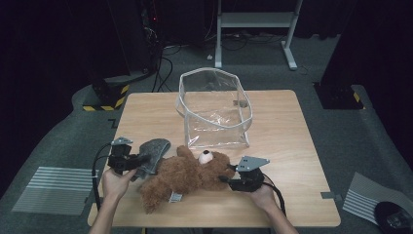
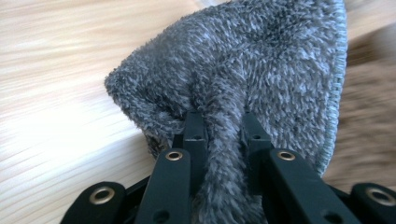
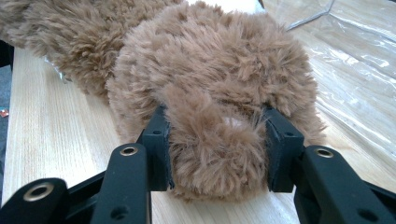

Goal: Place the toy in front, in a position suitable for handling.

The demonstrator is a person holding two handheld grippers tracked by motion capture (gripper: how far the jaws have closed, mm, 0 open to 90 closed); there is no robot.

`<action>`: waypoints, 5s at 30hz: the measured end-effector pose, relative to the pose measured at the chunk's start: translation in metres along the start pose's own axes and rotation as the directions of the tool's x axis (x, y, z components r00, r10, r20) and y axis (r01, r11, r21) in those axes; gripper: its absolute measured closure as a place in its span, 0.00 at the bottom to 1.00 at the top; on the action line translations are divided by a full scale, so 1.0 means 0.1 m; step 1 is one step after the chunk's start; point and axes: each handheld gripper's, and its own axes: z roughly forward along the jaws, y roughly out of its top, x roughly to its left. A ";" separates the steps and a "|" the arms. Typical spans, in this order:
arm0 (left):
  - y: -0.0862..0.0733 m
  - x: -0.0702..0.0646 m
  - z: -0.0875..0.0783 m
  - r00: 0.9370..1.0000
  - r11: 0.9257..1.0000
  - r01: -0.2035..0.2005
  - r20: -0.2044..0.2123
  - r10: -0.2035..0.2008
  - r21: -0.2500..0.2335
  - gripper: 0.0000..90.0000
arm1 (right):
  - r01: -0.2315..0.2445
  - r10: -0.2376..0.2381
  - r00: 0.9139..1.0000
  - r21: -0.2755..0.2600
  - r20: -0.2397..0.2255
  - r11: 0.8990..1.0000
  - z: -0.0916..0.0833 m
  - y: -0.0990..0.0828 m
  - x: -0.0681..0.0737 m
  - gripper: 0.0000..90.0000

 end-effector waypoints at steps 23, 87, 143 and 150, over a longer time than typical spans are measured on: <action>0.27 -0.14 0.24 0.980 0.967 -0.139 -0.110 0.165 0.212 0.86 | 0.047 -0.047 0.999 -0.011 0.007 0.999 0.04 0.03 0.09 0.59; -0.25 -0.12 -0.33 0.999 0.999 0.009 -0.049 -0.007 0.045 0.86 | -0.069 0.064 0.990 0.030 0.128 0.997 0.27 0.29 0.16 0.75; -0.49 -0.75 -0.72 0.998 0.999 -0.045 0.045 0.045 0.004 0.85 | -0.041 0.040 0.999 0.049 0.036 0.998 0.06 0.24 0.12 0.28; -0.49 -0.85 -0.42 0.996 0.994 -0.086 -0.031 0.088 0.071 0.85 | -0.039 0.033 0.997 0.075 0.075 0.996 0.16 0.21 0.15 0.41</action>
